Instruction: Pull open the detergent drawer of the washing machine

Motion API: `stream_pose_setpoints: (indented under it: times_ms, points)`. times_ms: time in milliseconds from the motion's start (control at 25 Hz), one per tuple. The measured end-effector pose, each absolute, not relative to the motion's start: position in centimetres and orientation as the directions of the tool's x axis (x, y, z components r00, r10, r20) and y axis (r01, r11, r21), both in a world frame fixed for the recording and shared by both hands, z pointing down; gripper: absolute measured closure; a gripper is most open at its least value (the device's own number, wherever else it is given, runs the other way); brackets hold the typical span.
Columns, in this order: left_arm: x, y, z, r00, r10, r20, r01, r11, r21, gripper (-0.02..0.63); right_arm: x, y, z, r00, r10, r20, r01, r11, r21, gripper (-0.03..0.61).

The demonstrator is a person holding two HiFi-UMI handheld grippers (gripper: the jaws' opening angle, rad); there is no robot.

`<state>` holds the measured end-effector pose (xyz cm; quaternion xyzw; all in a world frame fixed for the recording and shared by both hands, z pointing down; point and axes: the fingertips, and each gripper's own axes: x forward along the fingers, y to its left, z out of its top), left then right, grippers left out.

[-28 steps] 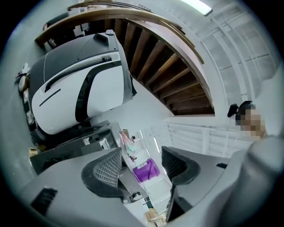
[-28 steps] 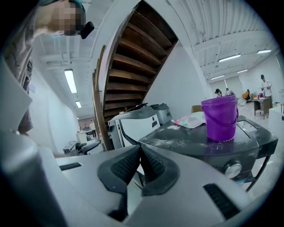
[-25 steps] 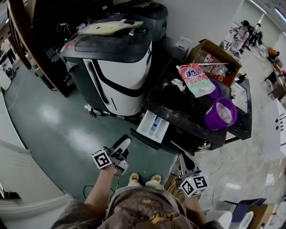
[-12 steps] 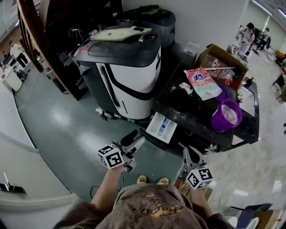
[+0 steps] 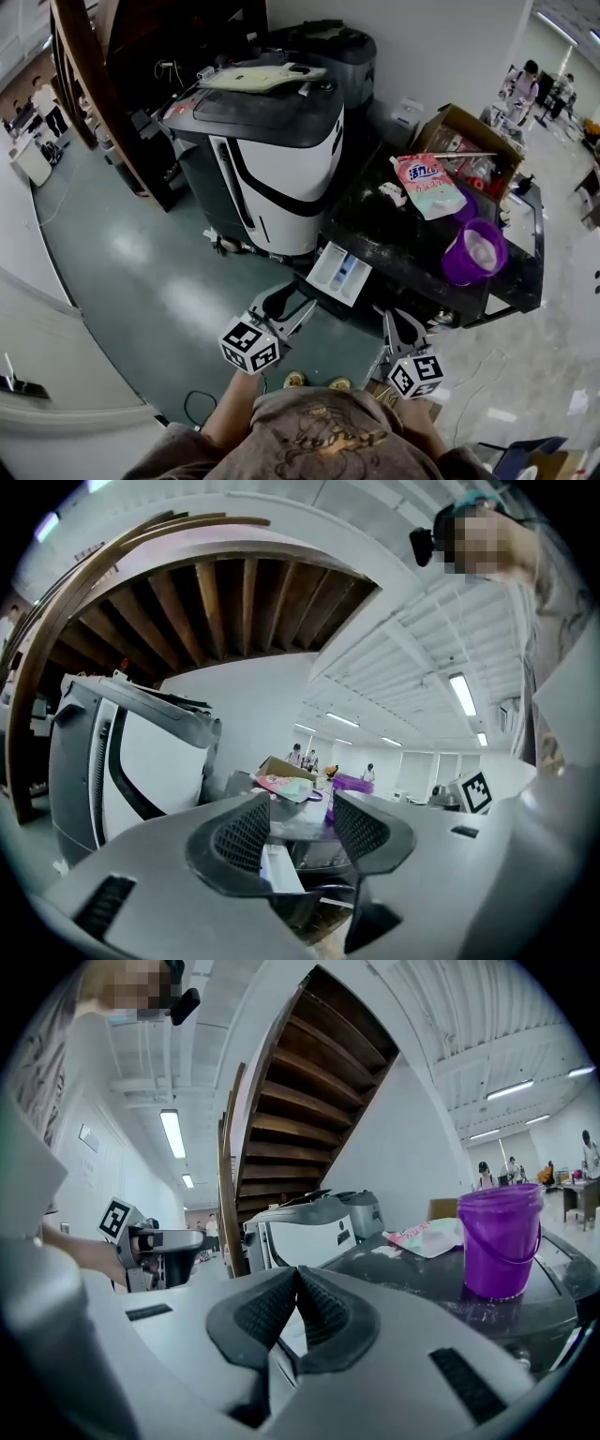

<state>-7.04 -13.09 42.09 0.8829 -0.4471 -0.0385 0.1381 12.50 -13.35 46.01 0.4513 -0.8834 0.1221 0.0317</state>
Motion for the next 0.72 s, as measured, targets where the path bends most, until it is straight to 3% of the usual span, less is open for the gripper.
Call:
stream_pose_setpoints:
  times_ms: [440, 720]
  points:
    - [-6.1, -12.8, 45.4, 0.575, -0.811, 0.105, -0.811, -0.549, 0.202, 0.545, 13.0, -13.6, 47.8, -0.593, -0.783, 0.189, -0.805, 0.567, -0.174, 0.577]
    - [-6.5, -13.6, 47.2, 0.539, -0.831, 0.141, -0.837, -0.508, 0.203, 0.582, 13.1, -14.0, 48.9, -0.592, -0.779, 0.205, -0.806, 0.571, -0.159, 0.577]
